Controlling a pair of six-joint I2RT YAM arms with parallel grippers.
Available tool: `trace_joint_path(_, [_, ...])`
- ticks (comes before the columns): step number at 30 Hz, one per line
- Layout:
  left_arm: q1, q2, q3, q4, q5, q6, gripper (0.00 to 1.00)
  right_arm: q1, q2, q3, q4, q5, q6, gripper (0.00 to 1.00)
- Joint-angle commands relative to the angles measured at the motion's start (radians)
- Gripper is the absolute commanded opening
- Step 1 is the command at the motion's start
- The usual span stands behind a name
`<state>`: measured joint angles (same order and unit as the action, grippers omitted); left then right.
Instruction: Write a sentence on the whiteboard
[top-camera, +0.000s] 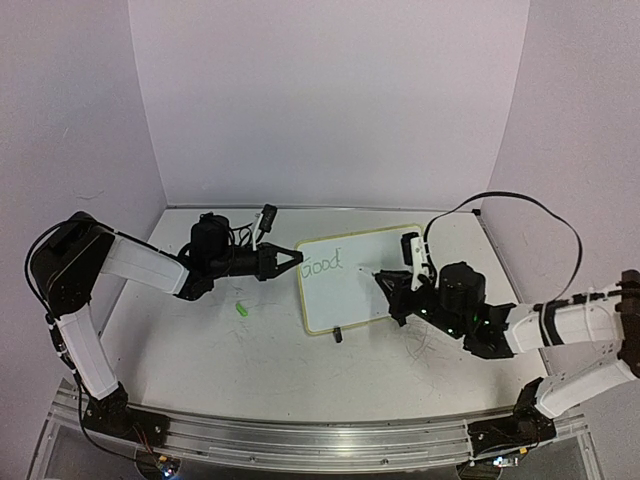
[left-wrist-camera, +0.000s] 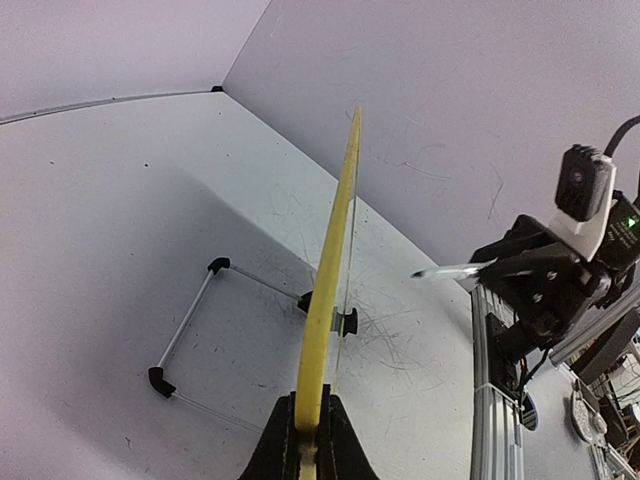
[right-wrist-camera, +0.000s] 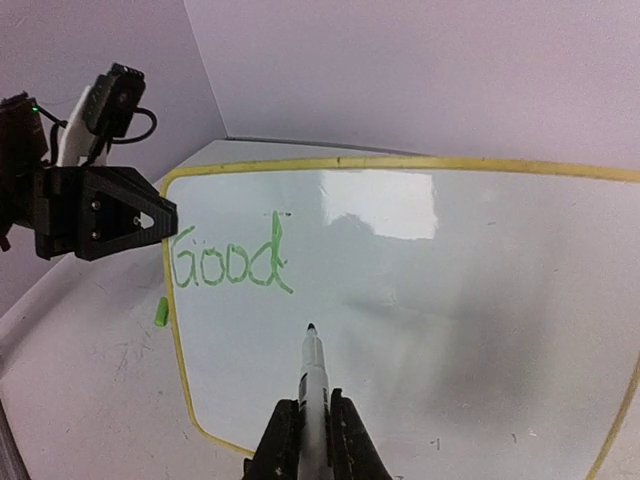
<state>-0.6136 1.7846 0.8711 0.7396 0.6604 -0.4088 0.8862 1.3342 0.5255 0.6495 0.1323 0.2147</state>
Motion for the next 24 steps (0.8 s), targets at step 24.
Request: trace_joint_path(24, [0.001, -0.034, 0.018, -0.018, -0.043, 0.035, 0.0, -0.01, -0.07, 0.056, 0.088, 0.112, -0.194, 0.0])
